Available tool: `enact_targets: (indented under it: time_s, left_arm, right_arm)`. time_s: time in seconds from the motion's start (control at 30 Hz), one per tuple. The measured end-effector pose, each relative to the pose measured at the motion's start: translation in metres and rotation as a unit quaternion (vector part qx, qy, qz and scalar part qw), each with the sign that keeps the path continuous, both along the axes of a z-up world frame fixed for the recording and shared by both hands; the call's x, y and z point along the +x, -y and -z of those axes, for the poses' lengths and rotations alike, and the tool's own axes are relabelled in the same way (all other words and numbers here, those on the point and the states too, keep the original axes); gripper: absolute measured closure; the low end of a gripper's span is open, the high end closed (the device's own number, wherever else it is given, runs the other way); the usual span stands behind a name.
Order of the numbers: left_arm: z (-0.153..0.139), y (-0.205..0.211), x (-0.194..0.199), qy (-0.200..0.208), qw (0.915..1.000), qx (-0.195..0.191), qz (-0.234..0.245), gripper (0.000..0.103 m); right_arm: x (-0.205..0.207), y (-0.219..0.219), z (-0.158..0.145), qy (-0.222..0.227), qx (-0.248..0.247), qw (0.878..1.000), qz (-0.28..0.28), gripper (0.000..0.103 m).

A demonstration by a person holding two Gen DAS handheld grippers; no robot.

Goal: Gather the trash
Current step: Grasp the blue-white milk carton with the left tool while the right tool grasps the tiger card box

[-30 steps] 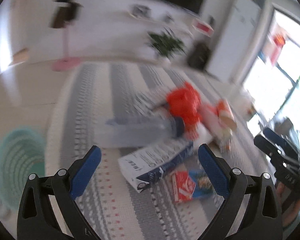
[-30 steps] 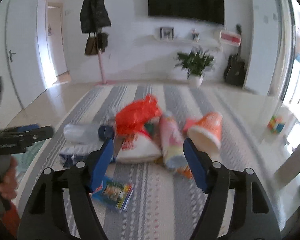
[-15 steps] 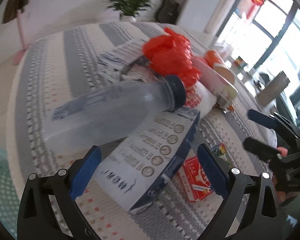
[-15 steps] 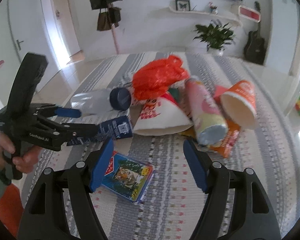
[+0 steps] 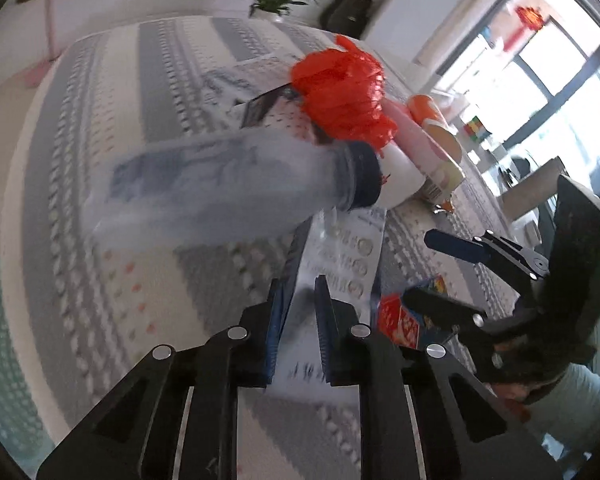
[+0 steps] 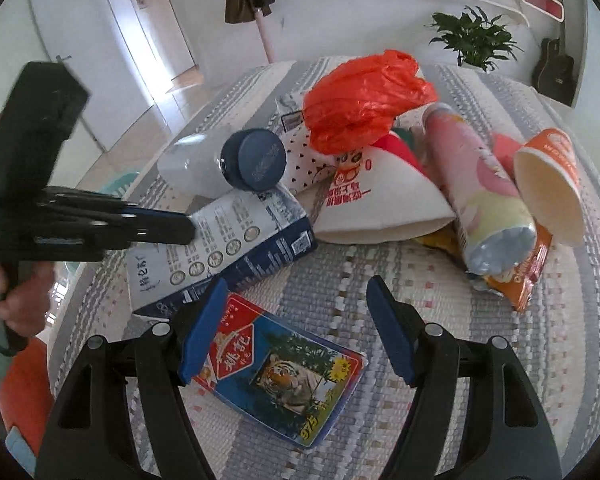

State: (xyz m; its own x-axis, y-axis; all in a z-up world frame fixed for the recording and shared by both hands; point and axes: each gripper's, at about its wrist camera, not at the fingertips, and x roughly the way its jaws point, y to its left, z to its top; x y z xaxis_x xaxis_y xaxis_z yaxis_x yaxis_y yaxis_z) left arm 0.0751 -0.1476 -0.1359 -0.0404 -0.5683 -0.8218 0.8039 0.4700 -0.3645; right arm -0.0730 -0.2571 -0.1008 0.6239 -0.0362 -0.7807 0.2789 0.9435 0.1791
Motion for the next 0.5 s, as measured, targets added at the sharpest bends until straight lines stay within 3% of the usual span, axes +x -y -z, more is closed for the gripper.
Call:
enact_targets:
  time_s: [0.03,0.13,0.2,0.5]
  left_arm:
    - [-0.001,-0.002,-0.001,0.0,1.0,0.001,-0.004,0.068]
    - [-0.001,-0.006,-0.007,-0.005,0.9999,-0.01,0.001,0.042]
    - [-0.001,0.003,-0.012,-0.01,0.9999,-0.013,0.005,0.039]
    - [0.014,0.055,-0.029,0.033,0.9969,0.067,0.026,0.032]
  right_arm:
    - [0.0,0.0,0.002,-0.002,0.002,1.0,0.001,0.035]
    - [-0.003,0.003,0.006,-0.006,0.019,1.0,0.004,0.035]
    - [-0.006,0.002,0.01,-0.012,0.031,0.999,-0.005,0.035]
    - [-0.039,-0.024,0.017,-0.032,0.024,0.997,-0.067,0.035]
